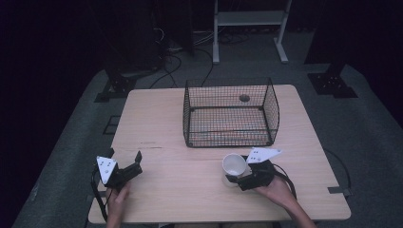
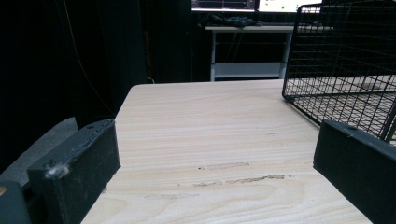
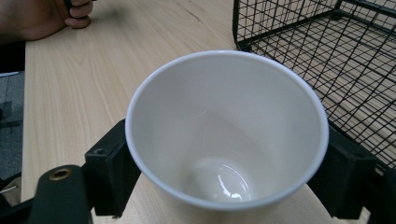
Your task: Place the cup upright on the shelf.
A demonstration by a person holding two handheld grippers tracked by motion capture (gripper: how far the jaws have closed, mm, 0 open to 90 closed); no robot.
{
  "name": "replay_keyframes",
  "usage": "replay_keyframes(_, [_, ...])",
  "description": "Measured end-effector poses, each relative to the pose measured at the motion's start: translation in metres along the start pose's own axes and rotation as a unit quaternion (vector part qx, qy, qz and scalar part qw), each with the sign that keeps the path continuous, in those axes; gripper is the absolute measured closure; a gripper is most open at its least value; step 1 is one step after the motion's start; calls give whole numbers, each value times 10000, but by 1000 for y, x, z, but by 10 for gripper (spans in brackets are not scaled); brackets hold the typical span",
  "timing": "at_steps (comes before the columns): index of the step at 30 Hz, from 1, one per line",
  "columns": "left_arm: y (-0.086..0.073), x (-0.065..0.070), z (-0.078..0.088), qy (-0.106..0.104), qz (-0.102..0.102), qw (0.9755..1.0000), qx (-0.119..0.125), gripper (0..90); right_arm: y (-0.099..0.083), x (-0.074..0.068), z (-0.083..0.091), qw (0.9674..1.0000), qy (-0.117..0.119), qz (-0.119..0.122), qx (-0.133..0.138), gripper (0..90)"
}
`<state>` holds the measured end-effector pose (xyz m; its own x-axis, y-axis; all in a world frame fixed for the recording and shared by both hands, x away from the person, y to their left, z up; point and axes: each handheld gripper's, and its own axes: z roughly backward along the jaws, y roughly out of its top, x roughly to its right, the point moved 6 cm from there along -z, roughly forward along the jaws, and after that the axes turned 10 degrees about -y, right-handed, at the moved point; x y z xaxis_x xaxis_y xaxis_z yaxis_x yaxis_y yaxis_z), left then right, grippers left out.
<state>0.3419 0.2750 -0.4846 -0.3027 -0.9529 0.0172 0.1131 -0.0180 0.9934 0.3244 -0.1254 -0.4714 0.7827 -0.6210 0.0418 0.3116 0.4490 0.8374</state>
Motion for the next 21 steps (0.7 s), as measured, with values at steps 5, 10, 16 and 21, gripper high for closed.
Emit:
replay_keyframes(5, [0,0,0,4,4,10000,-2,0,7,3,2,9997,174,-156,14,196])
replay_keyframes(10, [0,0,0,1,4,10000,-1,0,19,8,8,9991,288,-278,131,196])
replay_keyframes(16, [0,0,0,0,9,10000,-2,0,33,14,15,9992,292,-237,156,196])
replay_keyframes(21, [0,0,0,4,10,10000,-1,0,44,17,20,9991,342,-159,173,196])
